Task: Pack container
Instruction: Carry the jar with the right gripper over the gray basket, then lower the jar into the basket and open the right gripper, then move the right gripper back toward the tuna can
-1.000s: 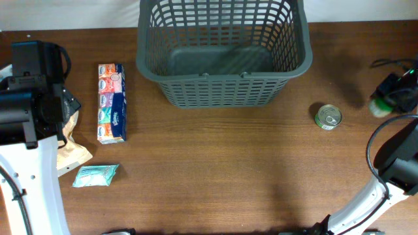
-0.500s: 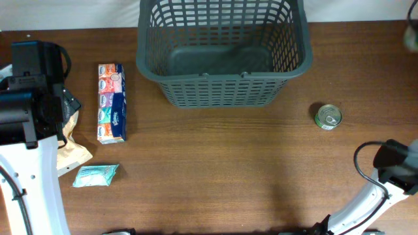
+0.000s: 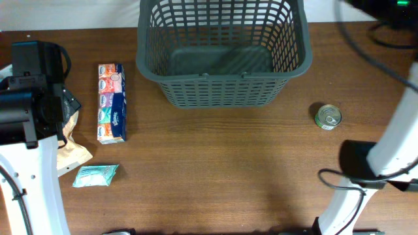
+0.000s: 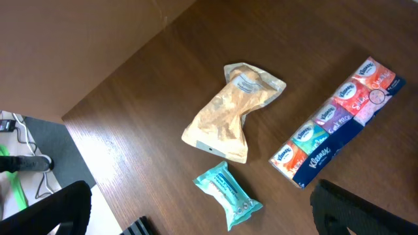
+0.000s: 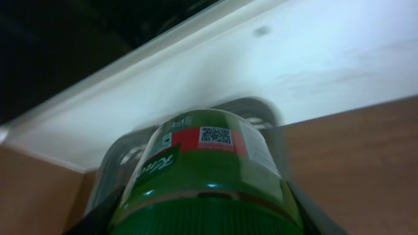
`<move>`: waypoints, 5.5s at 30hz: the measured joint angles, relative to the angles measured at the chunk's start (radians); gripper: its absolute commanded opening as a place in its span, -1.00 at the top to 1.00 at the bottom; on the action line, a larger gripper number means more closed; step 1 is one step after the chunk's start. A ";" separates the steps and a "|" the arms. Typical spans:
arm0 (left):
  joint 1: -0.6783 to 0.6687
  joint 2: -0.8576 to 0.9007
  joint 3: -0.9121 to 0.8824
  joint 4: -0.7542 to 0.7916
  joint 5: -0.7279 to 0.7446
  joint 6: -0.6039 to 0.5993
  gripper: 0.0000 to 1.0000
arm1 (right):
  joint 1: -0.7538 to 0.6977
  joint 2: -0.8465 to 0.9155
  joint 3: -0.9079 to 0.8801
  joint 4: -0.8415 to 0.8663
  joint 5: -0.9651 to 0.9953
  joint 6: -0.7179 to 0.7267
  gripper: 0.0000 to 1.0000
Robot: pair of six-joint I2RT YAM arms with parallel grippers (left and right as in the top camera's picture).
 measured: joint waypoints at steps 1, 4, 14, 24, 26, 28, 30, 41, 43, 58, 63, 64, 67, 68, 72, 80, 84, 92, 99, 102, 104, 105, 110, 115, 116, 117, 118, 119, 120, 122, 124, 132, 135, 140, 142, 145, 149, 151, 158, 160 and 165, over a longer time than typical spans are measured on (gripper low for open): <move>0.000 0.000 0.000 0.000 0.000 0.000 -0.99 | 0.043 0.000 -0.010 0.015 0.035 -0.007 0.92; 0.000 0.000 0.000 0.000 0.000 0.000 -0.99 | 0.161 0.000 -0.066 0.057 0.151 -0.028 0.92; 0.000 0.000 0.000 0.000 0.000 0.000 -0.99 | 0.315 0.034 -0.407 0.183 0.320 -0.071 0.92; 0.000 0.000 0.000 0.000 0.000 0.000 -0.99 | 0.314 0.055 -0.727 0.275 0.351 -0.074 0.92; 0.000 0.000 0.000 0.000 0.000 0.000 -0.99 | 0.314 0.055 -0.776 0.292 0.353 -0.074 0.92; 0.000 0.000 0.000 0.000 0.000 0.000 -0.99 | 0.314 0.055 -0.823 0.305 0.354 -0.074 0.92; 0.000 0.000 0.000 0.000 0.000 0.000 -0.99 | 0.314 0.055 -0.876 0.321 0.356 -0.074 0.92; 0.000 0.000 0.000 0.000 0.000 0.000 -0.99 | 0.314 0.055 -1.033 0.366 0.357 -0.074 0.85; 0.000 0.000 0.000 0.000 0.000 0.000 -0.99 | 0.314 0.055 -1.033 0.377 0.357 -0.075 0.79; 0.000 0.000 0.000 0.000 0.000 0.000 -0.99 | 0.314 0.055 -1.033 0.412 0.354 -0.066 0.42; 0.000 0.000 0.000 0.000 0.000 0.000 -0.99 | 0.314 0.059 -1.033 0.413 0.341 -0.058 0.42; 0.000 0.000 0.000 0.000 0.000 0.000 -0.99 | 0.314 0.063 -1.033 0.413 0.340 -0.054 0.42; 0.000 0.000 0.000 0.000 0.000 0.000 -0.99 | 0.314 0.082 -1.033 0.411 0.336 -0.047 0.42; 0.000 0.000 0.000 0.000 0.000 0.000 -0.99 | 0.314 0.089 -1.033 0.410 0.336 -0.046 0.42; 0.000 0.000 0.000 0.000 0.000 0.000 -0.99 | 0.314 0.112 -1.033 0.407 0.333 -0.043 0.05; 0.000 0.000 0.000 0.000 0.000 0.000 -0.99 | 0.314 0.115 -1.033 0.407 0.329 -0.044 -0.77; 0.000 0.000 0.000 0.000 0.000 0.000 -0.99 | 0.314 0.115 -1.033 0.407 0.329 -0.042 -0.79; 0.000 0.000 0.000 0.000 0.000 0.000 -0.99 | 0.314 0.115 -1.033 0.404 0.329 -0.041 -0.86; 0.000 0.000 0.000 0.000 0.000 0.000 -0.99 | 0.314 0.123 -0.886 0.328 0.284 -0.068 -0.86; 0.000 0.000 0.000 0.000 0.000 0.000 -0.99 | 0.314 0.124 -0.727 0.281 0.272 -0.077 -0.93; 0.000 0.000 0.000 0.000 0.000 0.000 -0.99 | 0.313 0.124 -0.594 0.243 0.269 -0.082 -0.99; 0.000 0.000 0.000 0.000 0.000 0.000 -0.99 | 0.312 0.124 -0.516 0.221 0.269 -0.085 -0.98; 0.000 0.000 0.000 0.000 0.000 0.000 -0.99 | 0.288 0.124 -0.215 0.084 0.297 -0.089 -0.98; 0.000 0.000 0.000 0.000 0.000 0.000 -0.99 | 0.200 0.120 -0.021 -0.100 0.370 -0.065 -0.98; 0.000 0.000 0.000 0.000 0.000 0.000 -0.99 | 0.177 0.120 -0.001 -0.134 0.381 -0.058 -0.98; 0.000 0.000 0.000 0.000 0.000 0.000 -0.99 | 0.147 0.118 0.013 -0.174 0.392 -0.045 -0.98; 0.000 0.000 0.000 0.000 0.000 0.000 -0.99 | 0.122 0.116 0.019 -0.203 0.400 -0.037 -0.98; 0.000 0.000 0.000 0.000 0.000 0.000 -0.99 | 0.092 0.114 0.020 -0.226 0.402 -0.028 -0.98; 0.000 0.000 0.000 0.000 0.000 0.000 -0.99 | 0.061 0.114 0.019 -0.231 0.400 -0.024 -0.98; 0.000 0.000 0.000 0.000 0.000 0.000 -0.99 | 0.015 0.114 0.017 -0.231 0.388 -0.018 -0.98; 0.000 0.000 0.000 0.000 0.000 0.000 -0.99 | -0.023 0.114 0.017 -0.231 0.370 -0.014 -0.98; 0.000 0.000 0.000 0.000 0.000 0.000 -0.99 | -0.066 0.059 -0.111 -0.231 0.337 -0.013 -0.98; 0.000 0.000 0.000 0.000 0.000 0.000 -0.99 | -0.071 -0.026 -0.281 -0.228 0.366 -0.013 -0.97; 0.000 0.000 0.000 0.000 0.000 0.000 -0.99 | -0.100 -0.247 -0.657 -0.229 0.503 -0.016 -0.98; 0.000 0.001 0.000 0.001 0.000 0.000 -0.99 | -0.117 -0.320 -0.761 -0.229 0.542 -0.023 -0.98; 0.000 0.001 0.000 0.001 0.000 0.000 -0.99 | -0.143 -0.417 -0.891 -0.230 0.586 -0.063 -0.98; 0.000 0.001 0.000 0.001 0.000 0.000 -0.99 | -0.156 -0.443 -0.956 -0.231 0.602 -0.091 -0.98; 0.000 0.001 0.000 0.001 0.000 0.000 -0.99 | -0.156 -0.438 -0.967 -0.231 0.603 -0.099 -0.98; 0.000 0.001 0.000 0.002 0.000 0.000 -0.99 | -0.156 -0.425 -0.972 -0.139 0.603 -0.150 -0.98; 0.000 0.001 0.000 0.002 0.000 0.000 -0.99 | -0.156 -0.403 -0.974 -0.115 0.592 -0.194 -0.98; 0.000 0.001 0.000 0.002 0.000 0.000 -0.99 | -0.156 -0.292 -0.984 -0.100 0.531 -0.298 -0.98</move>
